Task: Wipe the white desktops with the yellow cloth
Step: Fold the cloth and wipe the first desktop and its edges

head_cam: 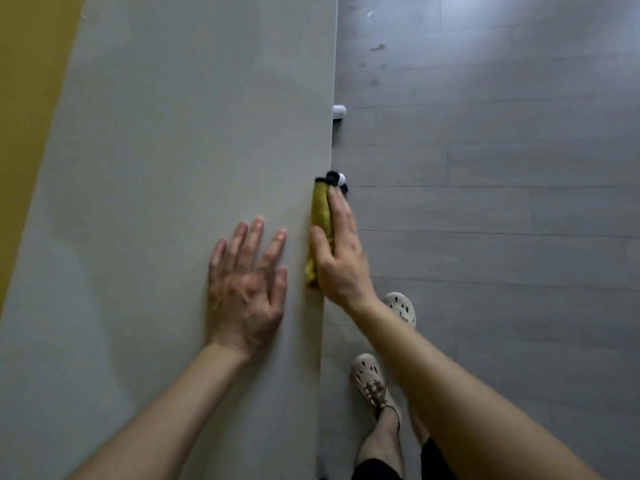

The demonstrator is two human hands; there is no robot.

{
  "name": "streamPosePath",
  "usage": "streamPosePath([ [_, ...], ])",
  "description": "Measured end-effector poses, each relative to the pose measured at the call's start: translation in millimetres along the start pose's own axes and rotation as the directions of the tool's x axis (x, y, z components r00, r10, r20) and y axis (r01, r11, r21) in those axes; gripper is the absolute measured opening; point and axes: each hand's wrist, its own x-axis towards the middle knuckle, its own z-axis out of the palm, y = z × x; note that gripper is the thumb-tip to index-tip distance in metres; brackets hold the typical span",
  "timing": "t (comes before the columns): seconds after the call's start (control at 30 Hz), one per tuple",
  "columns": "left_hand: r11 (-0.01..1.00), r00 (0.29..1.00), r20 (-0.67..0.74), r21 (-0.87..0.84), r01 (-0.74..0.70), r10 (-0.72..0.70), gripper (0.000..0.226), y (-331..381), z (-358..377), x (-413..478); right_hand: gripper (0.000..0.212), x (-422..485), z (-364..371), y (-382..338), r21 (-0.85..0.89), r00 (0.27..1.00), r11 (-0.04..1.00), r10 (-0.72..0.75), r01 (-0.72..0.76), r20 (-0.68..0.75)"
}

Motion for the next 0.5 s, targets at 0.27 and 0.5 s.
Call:
streamPosePath([
  [0.27, 1.000, 1.000, -0.012, 0.012, 0.011, -0.011, 0.058, -2.6, 2.9, -1.3, 0.068, 49.6, 5.0, -0.9, 0.040, 0.995, 0.999, 0.008, -0.004, -0.099],
  [0.5, 1.000, 1.000, -0.024, 0.011, 0.001, 0.000, 0.058, -2.1, 2.9, -1.5, 0.071, -105.4, 8.1, 10.3, 0.036, 0.999, 0.999, -0.012, 0.010, 0.046],
])
